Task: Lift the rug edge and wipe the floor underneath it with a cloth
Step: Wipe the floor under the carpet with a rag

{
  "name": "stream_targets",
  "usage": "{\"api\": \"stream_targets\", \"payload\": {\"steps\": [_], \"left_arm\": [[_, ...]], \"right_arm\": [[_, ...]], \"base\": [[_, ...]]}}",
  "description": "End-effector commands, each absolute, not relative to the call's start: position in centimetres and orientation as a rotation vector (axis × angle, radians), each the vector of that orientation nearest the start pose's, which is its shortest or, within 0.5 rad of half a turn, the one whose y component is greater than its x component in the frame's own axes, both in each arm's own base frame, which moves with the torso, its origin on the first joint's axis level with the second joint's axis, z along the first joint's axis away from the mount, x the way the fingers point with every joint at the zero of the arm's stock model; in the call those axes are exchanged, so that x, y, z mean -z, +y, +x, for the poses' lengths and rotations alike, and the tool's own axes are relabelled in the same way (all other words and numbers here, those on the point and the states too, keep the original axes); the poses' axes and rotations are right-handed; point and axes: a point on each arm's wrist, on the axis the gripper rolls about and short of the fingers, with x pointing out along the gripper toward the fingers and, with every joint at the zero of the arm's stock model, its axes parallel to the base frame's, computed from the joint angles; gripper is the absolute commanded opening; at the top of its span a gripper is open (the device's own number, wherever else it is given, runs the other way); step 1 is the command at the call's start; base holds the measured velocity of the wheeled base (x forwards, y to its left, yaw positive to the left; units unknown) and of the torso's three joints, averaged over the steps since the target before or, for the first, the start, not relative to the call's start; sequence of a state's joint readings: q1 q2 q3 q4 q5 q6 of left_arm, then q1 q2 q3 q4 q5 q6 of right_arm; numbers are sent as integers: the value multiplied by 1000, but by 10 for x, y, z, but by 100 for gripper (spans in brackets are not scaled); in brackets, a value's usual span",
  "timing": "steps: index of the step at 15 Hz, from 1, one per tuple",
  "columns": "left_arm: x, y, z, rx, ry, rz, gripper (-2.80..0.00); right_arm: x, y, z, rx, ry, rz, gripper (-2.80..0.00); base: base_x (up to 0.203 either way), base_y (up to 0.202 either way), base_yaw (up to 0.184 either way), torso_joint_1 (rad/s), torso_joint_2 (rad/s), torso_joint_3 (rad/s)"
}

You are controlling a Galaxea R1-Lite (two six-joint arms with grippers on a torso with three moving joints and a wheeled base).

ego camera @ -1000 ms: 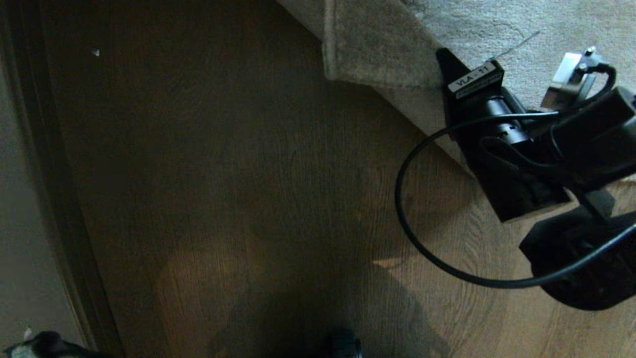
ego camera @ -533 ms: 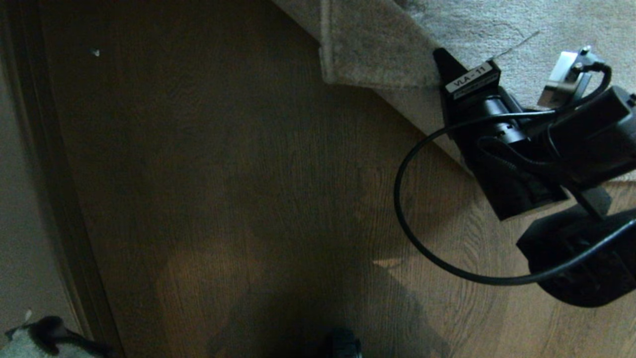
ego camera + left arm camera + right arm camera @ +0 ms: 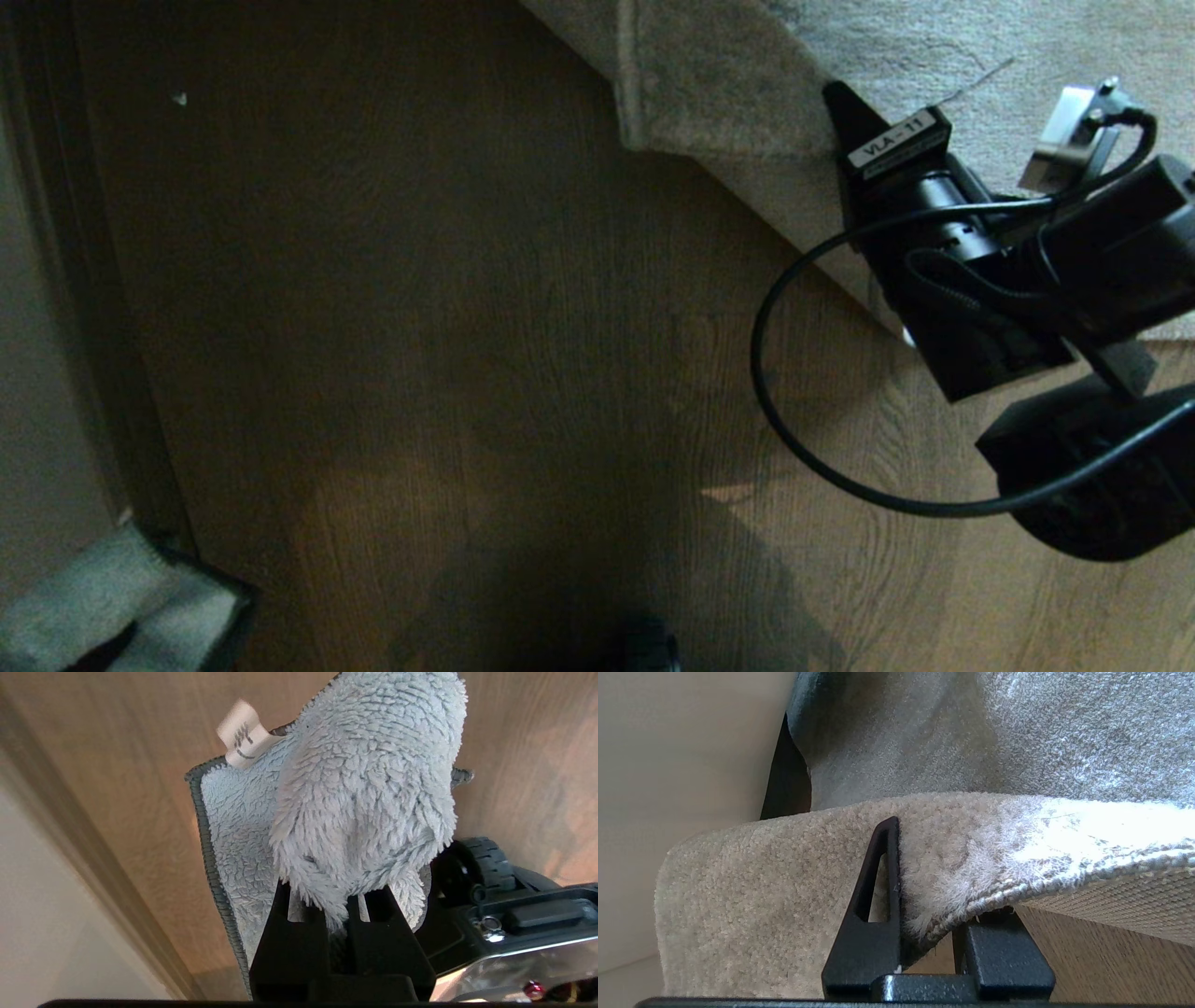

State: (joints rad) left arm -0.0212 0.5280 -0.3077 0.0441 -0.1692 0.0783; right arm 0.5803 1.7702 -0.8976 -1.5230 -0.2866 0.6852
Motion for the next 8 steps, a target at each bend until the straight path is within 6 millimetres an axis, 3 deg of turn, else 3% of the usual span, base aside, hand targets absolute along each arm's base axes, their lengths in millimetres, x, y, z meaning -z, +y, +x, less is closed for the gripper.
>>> {"api": "stream_targets", "payload": {"steps": [1,5,8], "left_arm": [[-164,-8,57,250,363,58,-280],[-172,-29,94,423,411,86,-280],[-170,-59,118,543,435,115,-280]], "right_arm": [[-271,164,265,-488,-516,950,-280],[-272,163,276,-474,-538,949,-280],[-275,160,287,-457,-567,946,-280]], "base": [[0,0,0,0,0,0],[0,0,0,0,0,0],[0,0,0,0,0,0]]}}
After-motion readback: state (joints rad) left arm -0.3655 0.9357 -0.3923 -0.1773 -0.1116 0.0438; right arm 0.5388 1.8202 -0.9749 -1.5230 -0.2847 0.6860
